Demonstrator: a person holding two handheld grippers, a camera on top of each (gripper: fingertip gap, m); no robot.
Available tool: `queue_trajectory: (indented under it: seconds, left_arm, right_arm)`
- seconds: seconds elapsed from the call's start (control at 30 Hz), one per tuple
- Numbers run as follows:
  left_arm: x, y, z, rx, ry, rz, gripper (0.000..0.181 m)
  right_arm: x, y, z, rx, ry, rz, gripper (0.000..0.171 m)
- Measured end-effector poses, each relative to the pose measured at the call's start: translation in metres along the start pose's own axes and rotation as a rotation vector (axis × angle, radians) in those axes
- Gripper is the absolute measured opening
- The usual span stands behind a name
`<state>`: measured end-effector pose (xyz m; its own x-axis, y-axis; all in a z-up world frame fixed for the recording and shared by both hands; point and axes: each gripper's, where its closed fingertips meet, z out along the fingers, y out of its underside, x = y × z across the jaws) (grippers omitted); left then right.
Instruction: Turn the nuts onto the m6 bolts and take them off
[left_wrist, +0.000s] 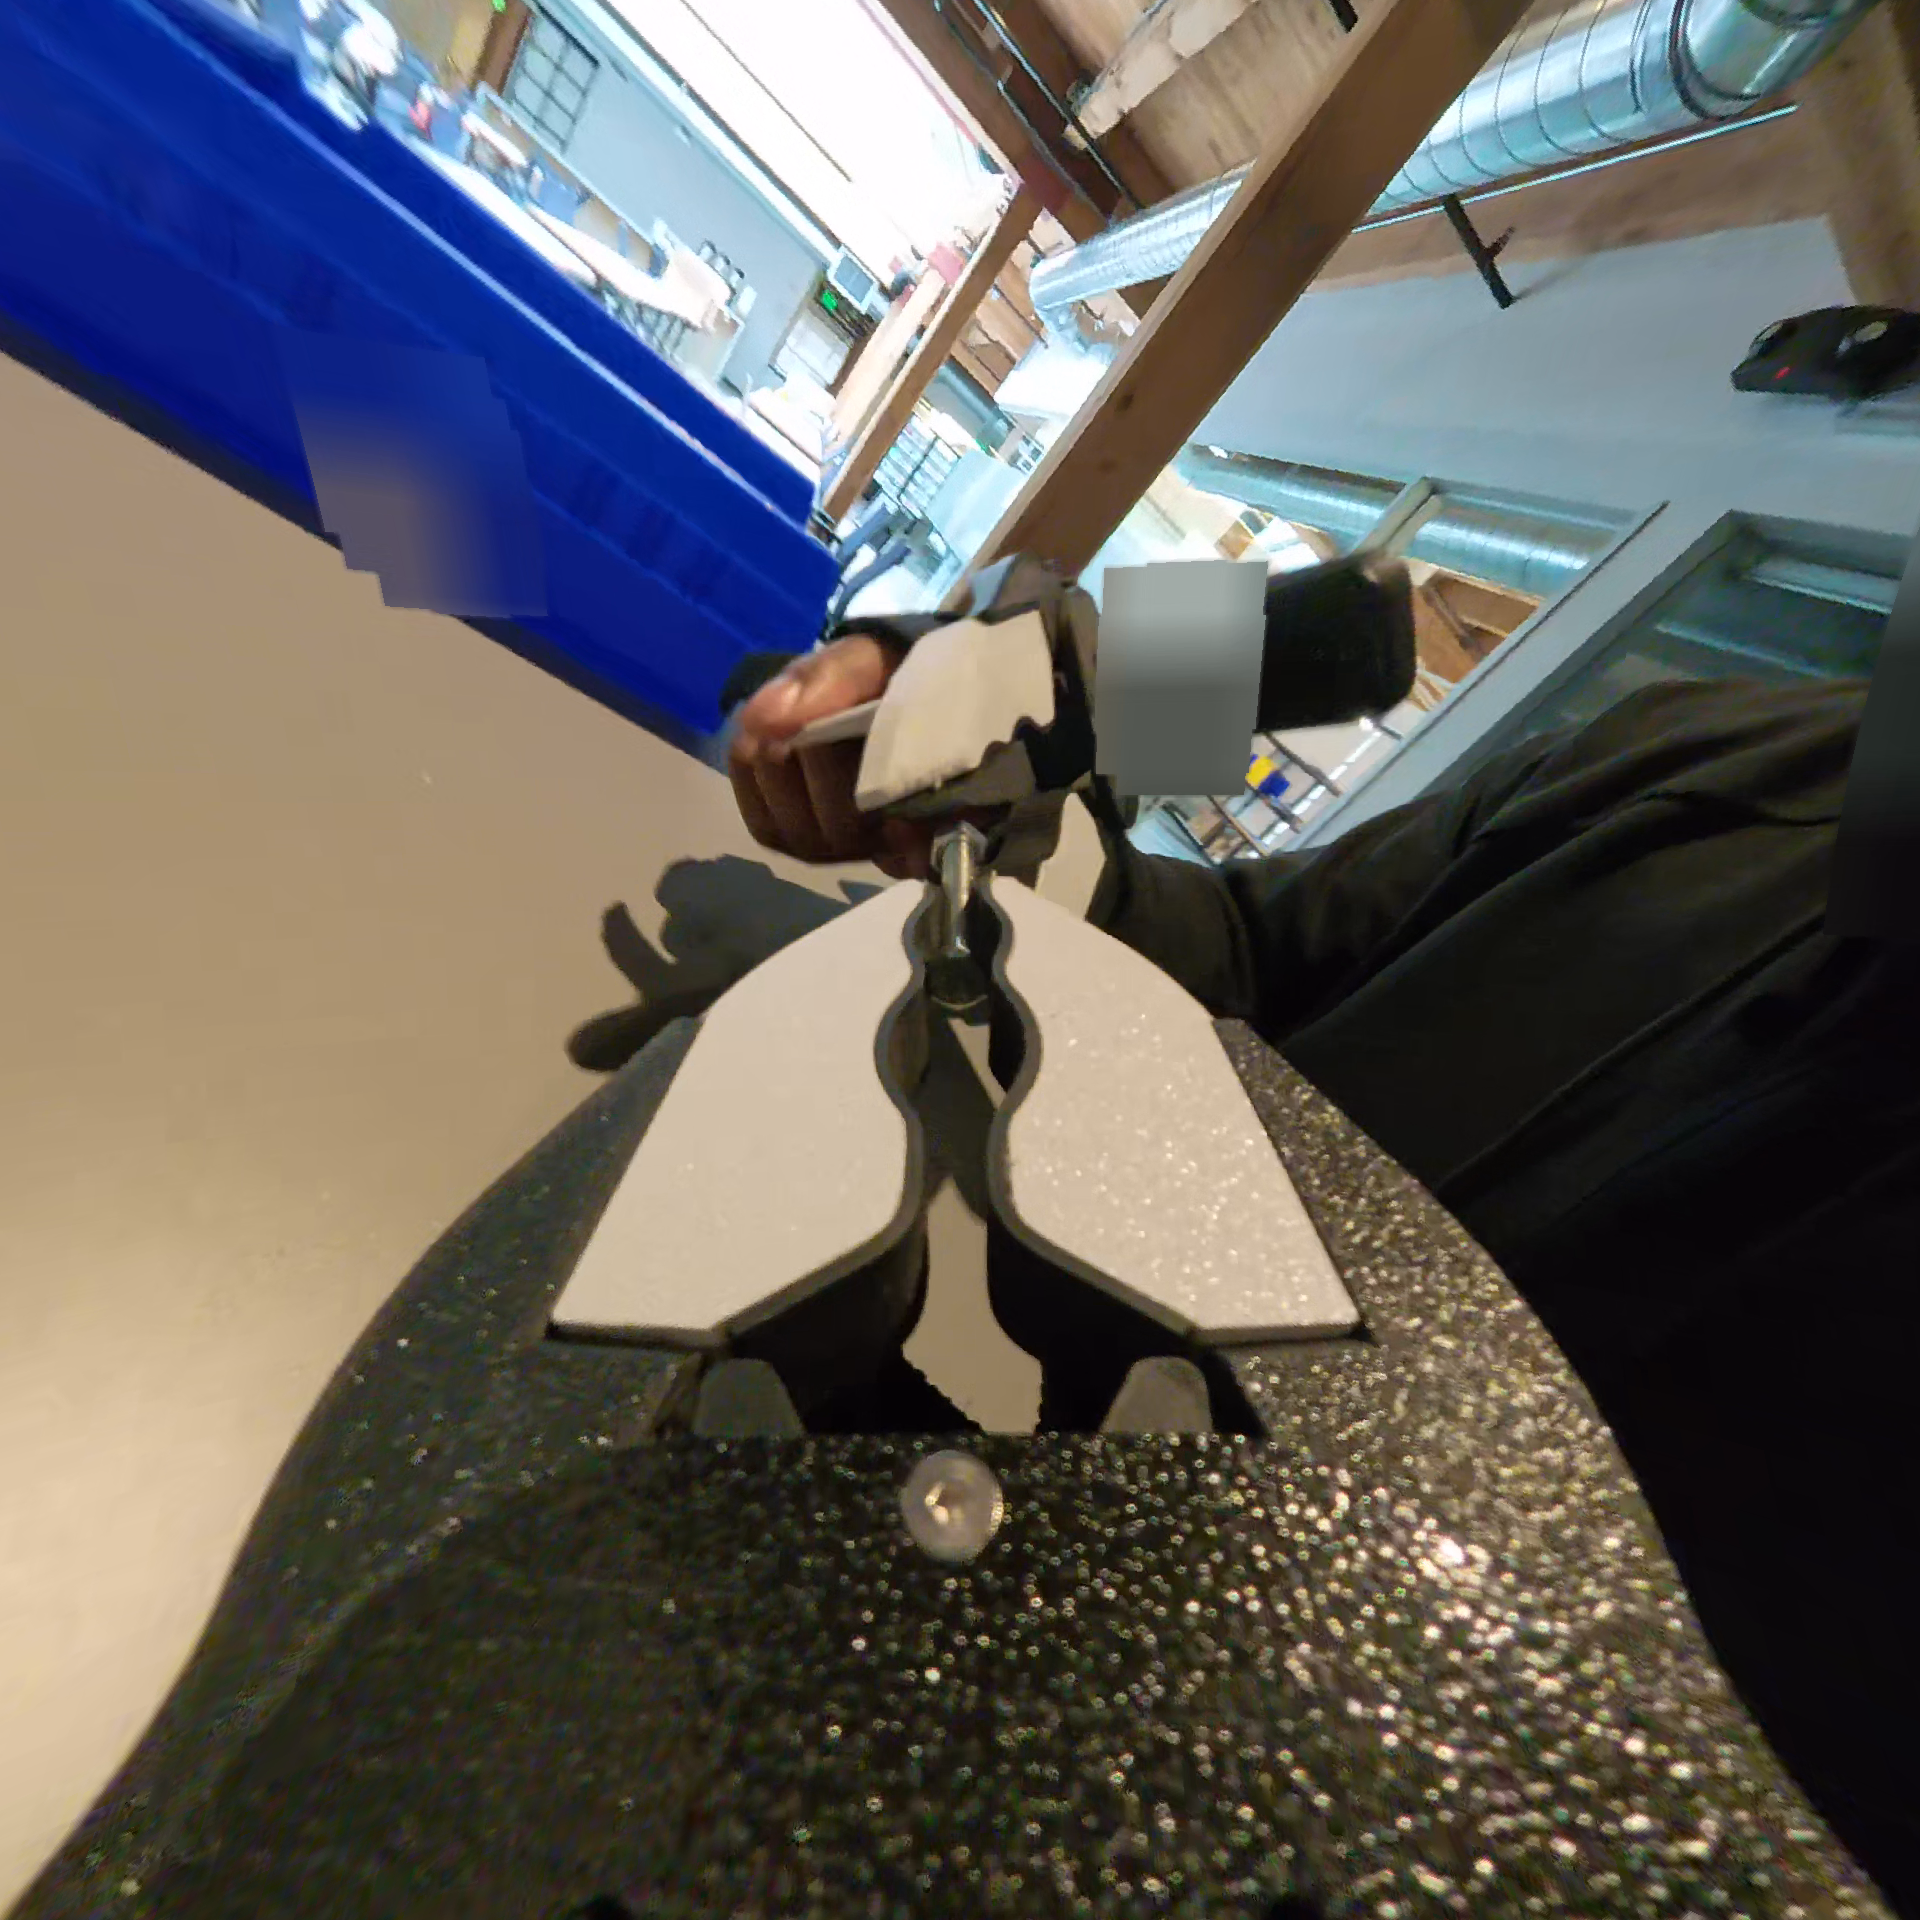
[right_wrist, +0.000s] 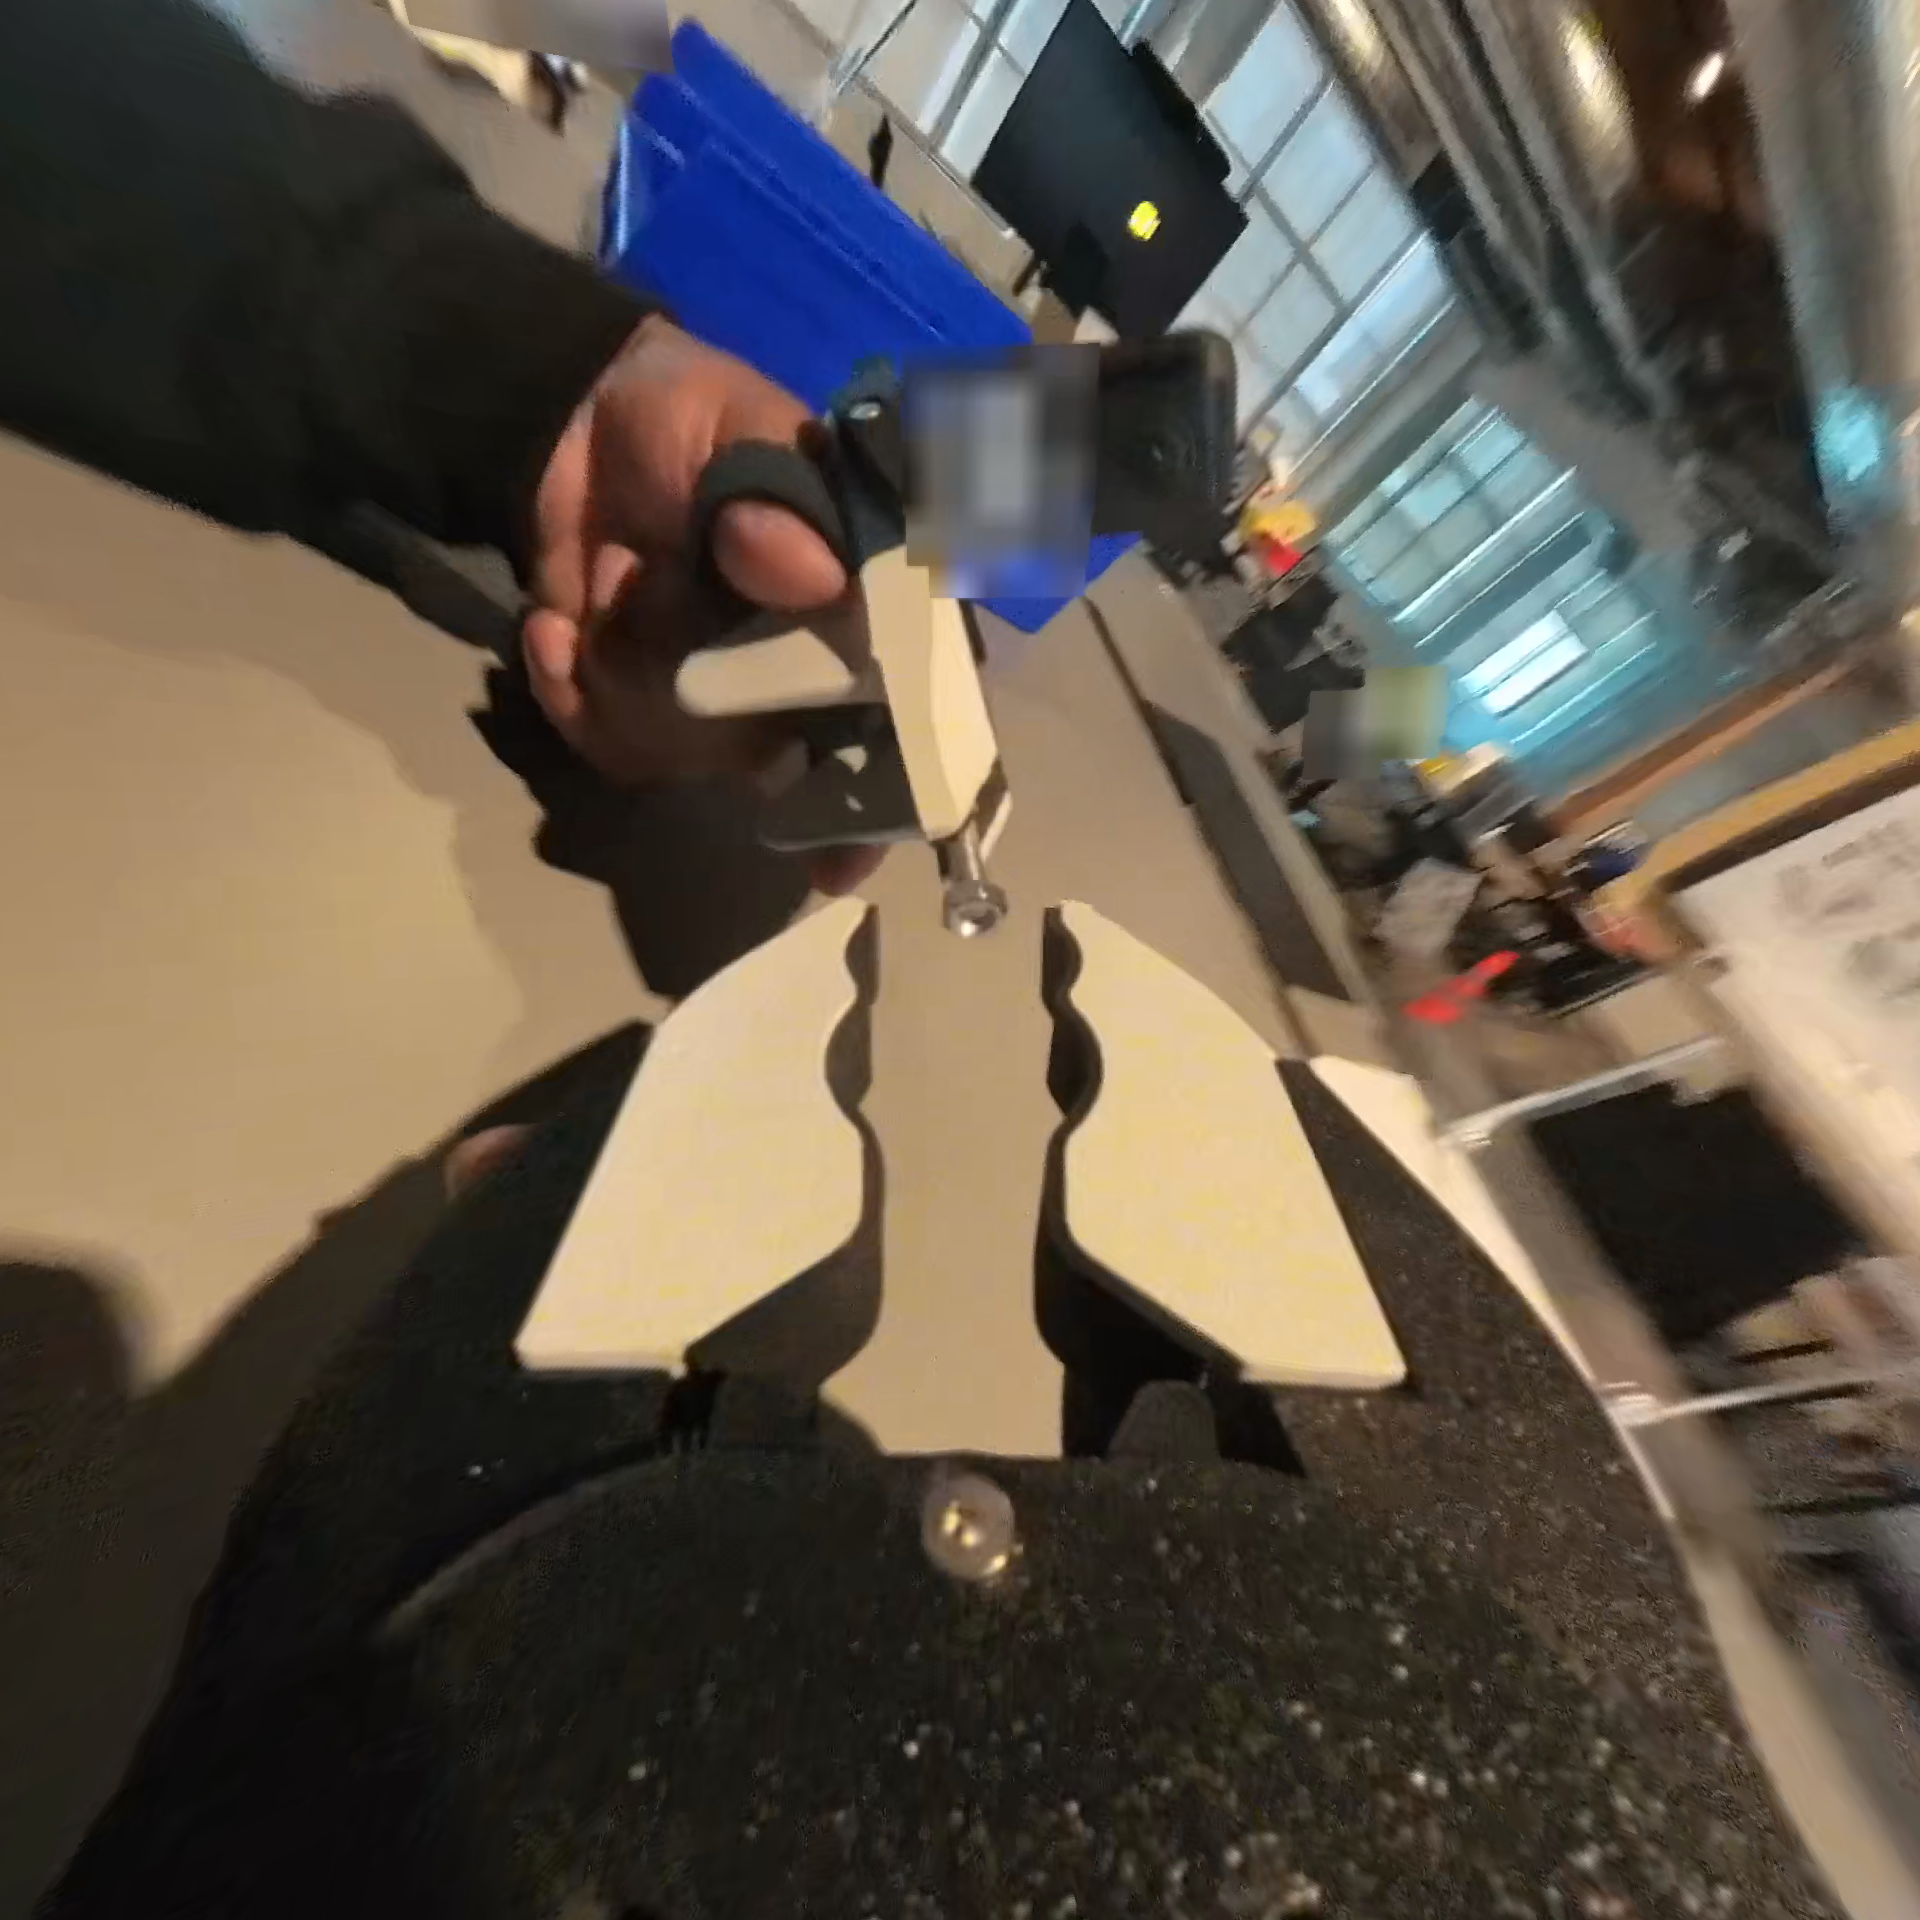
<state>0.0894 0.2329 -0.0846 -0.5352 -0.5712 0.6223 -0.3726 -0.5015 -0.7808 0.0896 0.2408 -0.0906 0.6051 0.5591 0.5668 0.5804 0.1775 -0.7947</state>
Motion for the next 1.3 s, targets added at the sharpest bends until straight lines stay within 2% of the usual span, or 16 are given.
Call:
queue_trajectory:
  seconds: [0.1, 0.27, 0.37, 0.47, 0.53, 0.67, 0.87, 0.93, 1.0, 1.13, 1.3]
  left_arm:
    - [0.000, -0.007, -0.003, 0.032, -0.040, 0.109, 0.006]
    - [-0.002, -0.003, -0.002, -0.019, -0.101, 0.223, 0.006]
    - [-0.004, 0.000, 0.000, -0.040, -0.125, 0.259, 0.006]
    - [-0.004, 0.002, 0.000, -0.053, -0.136, 0.289, 0.006]
    - [-0.003, 0.001, 0.001, -0.048, -0.132, 0.296, 0.006]
    - [-0.003, 0.003, 0.001, -0.056, -0.113, 0.240, 0.006]
    - [-0.001, 0.008, 0.003, -0.042, 0.007, -0.061, 0.005]
    - [-0.001, 0.005, 0.003, -0.014, 0.021, -0.092, 0.005]
    - [0.000, 0.002, 0.003, 0.004, 0.024, -0.069, 0.005]
    - [0.006, -0.009, -0.001, 0.047, 0.018, 0.021, 0.006]
    - [0.006, -0.010, -0.003, 0.016, -0.057, 0.192, 0.006]
  right_arm:
    - [0.003, 0.001, 0.001, 0.020, -0.072, 0.246, 0.035]
    - [0.006, -0.007, -0.003, 0.111, -0.179, 0.549, 0.024]
    - [0.005, -0.009, -0.004, 0.137, -0.237, 0.648, 0.022]
    - [0.002, -0.006, -0.002, 0.117, -0.247, 0.648, 0.018]
    - [-0.001, -0.004, -0.001, 0.096, -0.244, 0.613, 0.011]
    - [-0.002, -0.002, -0.001, 0.077, -0.194, 0.441, 0.011]
    - [-0.003, 0.000, -0.003, 0.006, 0.055, -0.259, 0.010]
    - [0.002, -0.001, -0.004, -0.017, 0.122, -0.352, 0.010]
    - [0.003, -0.003, -0.004, -0.002, 0.126, -0.302, 0.012]
    - [0.004, -0.002, -0.003, 0.009, 0.029, -0.019, 0.039]
    - [0.004, -0.010, -0.003, 0.099, -0.096, 0.317, 0.040]
